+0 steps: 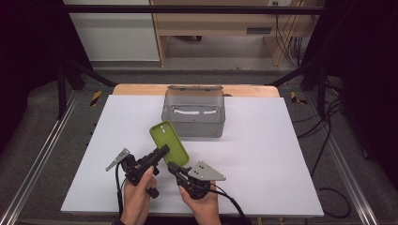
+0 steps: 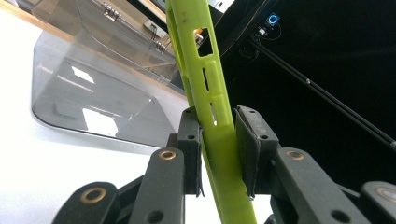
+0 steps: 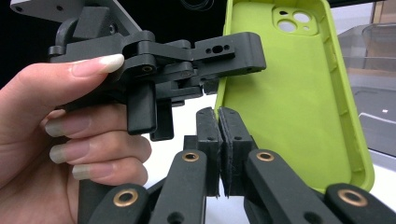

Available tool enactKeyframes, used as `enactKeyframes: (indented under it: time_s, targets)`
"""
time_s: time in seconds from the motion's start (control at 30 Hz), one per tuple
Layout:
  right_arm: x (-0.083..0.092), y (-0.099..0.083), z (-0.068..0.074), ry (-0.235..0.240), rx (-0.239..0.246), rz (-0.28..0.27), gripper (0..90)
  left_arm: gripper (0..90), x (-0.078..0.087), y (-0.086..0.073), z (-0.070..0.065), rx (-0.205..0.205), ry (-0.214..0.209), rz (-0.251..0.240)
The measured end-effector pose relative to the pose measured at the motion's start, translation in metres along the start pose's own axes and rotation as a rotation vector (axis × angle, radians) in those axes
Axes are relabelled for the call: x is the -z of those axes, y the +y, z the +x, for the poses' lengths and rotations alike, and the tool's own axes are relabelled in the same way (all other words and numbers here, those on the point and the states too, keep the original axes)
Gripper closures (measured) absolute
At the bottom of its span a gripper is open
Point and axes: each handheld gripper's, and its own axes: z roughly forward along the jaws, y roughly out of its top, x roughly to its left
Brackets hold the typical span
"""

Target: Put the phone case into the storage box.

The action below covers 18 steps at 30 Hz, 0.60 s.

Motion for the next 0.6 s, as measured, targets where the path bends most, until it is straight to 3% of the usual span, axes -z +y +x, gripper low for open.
enactKeyframes:
  time_s: [0.6]
  targets:
    - [-0.0046,-0.0069,0.0017,-0.013,-0.009,0.015,87.0,77.3,0.0017,-0.0009,-0.0014,0.018,0.000,0.012]
